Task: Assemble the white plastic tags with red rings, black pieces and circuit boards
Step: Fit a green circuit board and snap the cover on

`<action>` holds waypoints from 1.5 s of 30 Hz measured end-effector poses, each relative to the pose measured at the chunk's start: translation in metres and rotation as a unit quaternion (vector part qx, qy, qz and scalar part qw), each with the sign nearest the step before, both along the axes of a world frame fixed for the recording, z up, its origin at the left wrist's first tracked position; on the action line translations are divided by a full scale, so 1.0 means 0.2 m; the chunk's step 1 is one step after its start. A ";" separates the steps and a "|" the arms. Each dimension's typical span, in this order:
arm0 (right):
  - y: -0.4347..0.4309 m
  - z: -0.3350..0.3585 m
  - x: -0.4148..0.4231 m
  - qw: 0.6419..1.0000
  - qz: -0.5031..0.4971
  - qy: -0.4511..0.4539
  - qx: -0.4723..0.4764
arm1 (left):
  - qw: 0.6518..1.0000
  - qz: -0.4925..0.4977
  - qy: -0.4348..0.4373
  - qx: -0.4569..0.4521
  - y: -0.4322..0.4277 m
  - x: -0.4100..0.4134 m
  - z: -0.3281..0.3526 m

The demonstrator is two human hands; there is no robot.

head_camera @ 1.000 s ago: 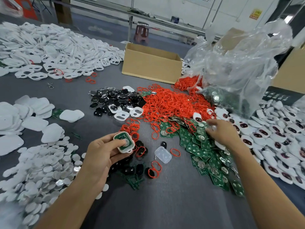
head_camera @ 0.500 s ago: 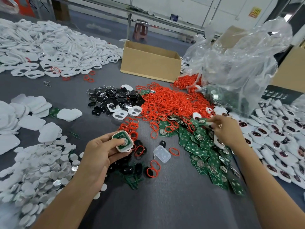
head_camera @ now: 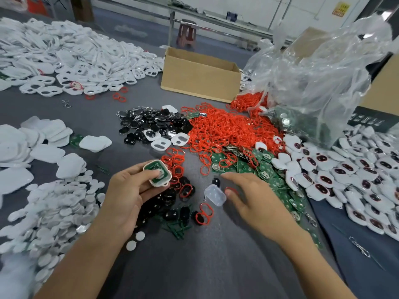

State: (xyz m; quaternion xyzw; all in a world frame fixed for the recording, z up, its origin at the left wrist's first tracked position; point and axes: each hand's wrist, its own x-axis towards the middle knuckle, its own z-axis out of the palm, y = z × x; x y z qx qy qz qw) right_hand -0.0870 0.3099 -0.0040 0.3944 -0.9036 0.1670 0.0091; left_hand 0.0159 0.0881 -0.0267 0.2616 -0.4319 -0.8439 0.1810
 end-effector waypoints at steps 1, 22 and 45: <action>-0.01 -0.02 0.05 1.000 0.020 -0.010 -0.002 | 1.000 0.003 0.004 0.000 -0.01 0.00 0.00; -0.47 0.15 0.16 0.987 0.068 0.029 -0.146 | 0.998 0.032 -0.026 -0.043 0.01 0.00 0.00; -1.43 0.07 -0.02 0.962 0.145 -0.226 -0.043 | 0.998 0.037 -0.015 -0.050 0.02 0.01 -0.02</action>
